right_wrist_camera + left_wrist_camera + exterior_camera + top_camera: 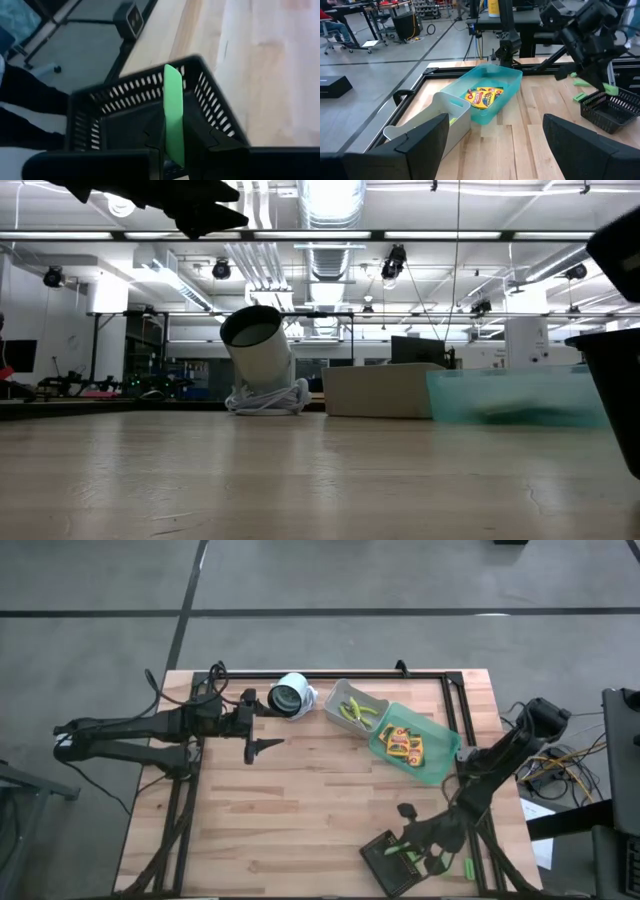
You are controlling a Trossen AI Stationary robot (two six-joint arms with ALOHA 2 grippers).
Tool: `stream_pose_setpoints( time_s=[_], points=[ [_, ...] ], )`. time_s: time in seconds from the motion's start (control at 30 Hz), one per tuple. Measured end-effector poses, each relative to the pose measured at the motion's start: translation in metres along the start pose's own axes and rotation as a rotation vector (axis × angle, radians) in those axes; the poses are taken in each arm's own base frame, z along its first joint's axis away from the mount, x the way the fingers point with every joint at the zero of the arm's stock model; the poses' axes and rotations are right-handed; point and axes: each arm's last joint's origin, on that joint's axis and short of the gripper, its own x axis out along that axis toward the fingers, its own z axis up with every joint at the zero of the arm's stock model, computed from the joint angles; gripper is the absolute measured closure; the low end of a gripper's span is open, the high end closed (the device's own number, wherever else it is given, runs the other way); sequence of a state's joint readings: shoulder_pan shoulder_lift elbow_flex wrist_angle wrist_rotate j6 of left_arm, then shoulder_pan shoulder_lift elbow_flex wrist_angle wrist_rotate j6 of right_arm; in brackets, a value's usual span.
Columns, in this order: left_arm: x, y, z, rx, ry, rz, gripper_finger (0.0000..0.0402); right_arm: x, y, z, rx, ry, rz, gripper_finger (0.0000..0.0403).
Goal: Pick & Place School Supplies
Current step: Put the green eraser into the black bin
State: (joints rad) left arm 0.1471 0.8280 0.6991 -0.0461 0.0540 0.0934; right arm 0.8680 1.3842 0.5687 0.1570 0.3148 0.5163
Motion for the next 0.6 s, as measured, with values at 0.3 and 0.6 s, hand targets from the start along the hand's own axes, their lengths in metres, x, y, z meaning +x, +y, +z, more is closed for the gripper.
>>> stream_pose_setpoints(
  time_s=[0.3,0.6],
  points=[
    [0.000,0.000,0.000,0.000,0.000,0.000,0.0074,0.030,0.008,-0.006,-0.025,0.071,-0.029,0.0369],
    [0.000,0.000,0.000,0.000,0.000,0.000,0.0074,0.047,0.013,-0.008,-0.060,0.188,-0.094,0.0358]
  ],
)
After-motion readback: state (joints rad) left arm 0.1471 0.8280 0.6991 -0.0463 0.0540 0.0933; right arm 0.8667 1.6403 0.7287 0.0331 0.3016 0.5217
